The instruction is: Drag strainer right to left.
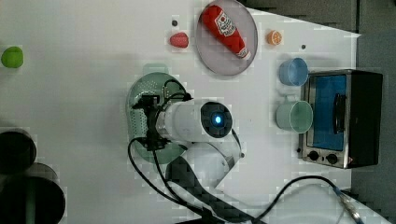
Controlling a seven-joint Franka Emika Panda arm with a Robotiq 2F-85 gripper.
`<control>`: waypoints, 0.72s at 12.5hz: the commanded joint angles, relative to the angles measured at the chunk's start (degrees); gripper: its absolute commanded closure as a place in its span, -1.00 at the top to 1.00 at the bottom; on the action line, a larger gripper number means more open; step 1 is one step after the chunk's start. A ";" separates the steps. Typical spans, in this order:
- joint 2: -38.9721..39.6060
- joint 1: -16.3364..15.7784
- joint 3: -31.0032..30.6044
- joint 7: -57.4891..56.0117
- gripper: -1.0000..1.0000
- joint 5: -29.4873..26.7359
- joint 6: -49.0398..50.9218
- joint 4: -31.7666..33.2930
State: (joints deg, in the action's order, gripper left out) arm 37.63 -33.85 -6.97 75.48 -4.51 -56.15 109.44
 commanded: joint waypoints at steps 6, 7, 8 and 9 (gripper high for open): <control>-30.41 2.68 20.88 -44.80 1.00 1.69 28.77 -1.51; -33.39 3.16 24.59 -50.90 1.00 1.80 32.13 -2.33; -35.99 3.52 28.19 -56.87 1.00 2.12 35.46 -2.97; -38.16 3.86 31.58 -62.37 1.00 2.95 38.63 -3.31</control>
State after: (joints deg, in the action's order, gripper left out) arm 0.27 -34.27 21.35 26.16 -1.76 -20.09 103.79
